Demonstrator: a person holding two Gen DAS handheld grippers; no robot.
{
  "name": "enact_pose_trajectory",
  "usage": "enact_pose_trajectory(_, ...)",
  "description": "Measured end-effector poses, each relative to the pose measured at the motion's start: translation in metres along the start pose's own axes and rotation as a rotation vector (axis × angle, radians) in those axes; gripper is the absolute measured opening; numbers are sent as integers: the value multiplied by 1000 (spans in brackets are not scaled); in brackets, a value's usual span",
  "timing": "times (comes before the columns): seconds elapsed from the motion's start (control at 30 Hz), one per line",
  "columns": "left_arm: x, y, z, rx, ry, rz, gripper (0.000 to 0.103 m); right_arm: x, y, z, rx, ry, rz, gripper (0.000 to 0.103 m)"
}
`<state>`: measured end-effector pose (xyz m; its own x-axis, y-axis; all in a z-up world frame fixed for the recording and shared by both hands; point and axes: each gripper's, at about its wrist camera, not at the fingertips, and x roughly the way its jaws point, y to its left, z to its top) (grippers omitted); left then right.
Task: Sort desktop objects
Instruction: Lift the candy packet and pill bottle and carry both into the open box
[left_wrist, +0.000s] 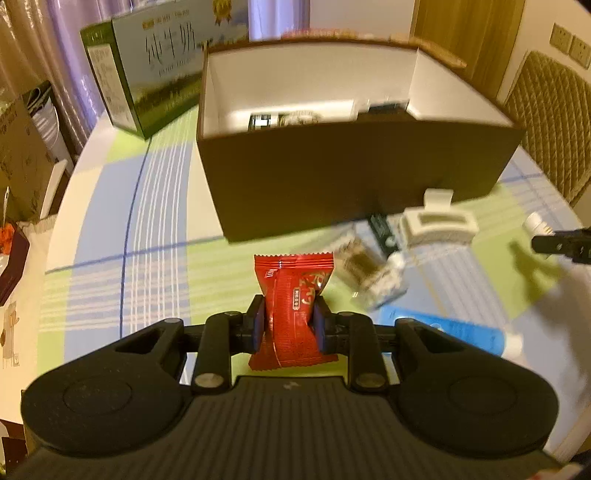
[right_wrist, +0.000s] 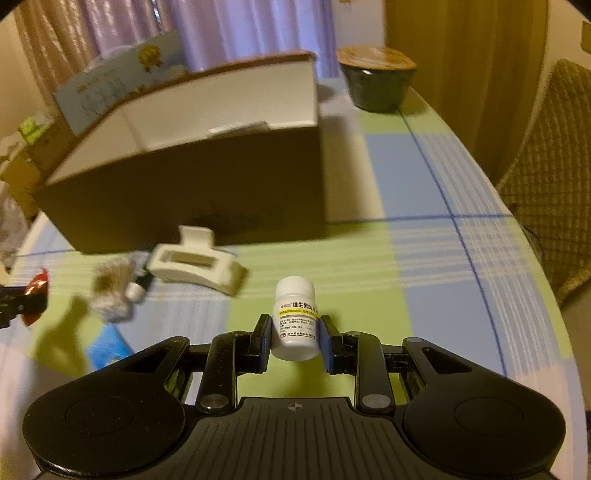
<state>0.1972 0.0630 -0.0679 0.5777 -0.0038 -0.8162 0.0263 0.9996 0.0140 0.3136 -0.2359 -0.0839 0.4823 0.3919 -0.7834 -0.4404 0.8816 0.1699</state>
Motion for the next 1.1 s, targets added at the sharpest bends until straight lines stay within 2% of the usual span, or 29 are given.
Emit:
enact_pose_trajectory(0.37,-34,-3,37,-25,-107,-65,22,-23,33,35,-32,-60,187,24)
enact_pose_trajectory(0.53,-42,0,67,-4,-172,-80,22,-28,50,68,-64,-114,259,24)
enact_pose_trajectory(0.7,-36,4,99,29,-209,-74,22,-19,68,104,-115,-158,281,24)
enact_pose_trajectory(0.87,-9,15,128,11,-170,-80,22,8,80,134,-136,-136,299,24)
enact_pose_trajectory(1.1,44,20,155,5,-17,-72,22,63,95,153,-208,-2,278,24)
